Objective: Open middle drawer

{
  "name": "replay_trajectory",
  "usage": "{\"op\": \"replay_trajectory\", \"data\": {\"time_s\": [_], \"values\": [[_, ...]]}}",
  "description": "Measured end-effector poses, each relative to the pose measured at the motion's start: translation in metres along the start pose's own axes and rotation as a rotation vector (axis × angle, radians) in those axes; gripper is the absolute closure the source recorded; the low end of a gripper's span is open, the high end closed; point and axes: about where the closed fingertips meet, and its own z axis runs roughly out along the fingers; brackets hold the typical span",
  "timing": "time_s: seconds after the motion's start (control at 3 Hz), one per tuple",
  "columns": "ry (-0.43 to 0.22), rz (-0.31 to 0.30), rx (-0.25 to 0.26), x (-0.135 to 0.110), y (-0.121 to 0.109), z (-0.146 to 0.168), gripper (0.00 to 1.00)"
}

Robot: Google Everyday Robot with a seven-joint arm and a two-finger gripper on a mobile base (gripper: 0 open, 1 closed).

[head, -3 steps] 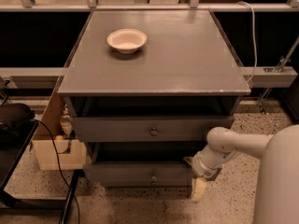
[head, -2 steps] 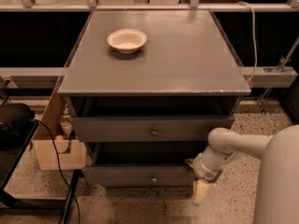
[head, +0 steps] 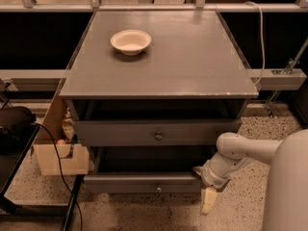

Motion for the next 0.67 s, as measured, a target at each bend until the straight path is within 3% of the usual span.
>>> {"op": "replay_trajectory", "data": {"time_s": [0.67], "values": [[0.005, 0.046, -0.028, 0.0095, 0.0195, -0.0052, 0.0]]}}
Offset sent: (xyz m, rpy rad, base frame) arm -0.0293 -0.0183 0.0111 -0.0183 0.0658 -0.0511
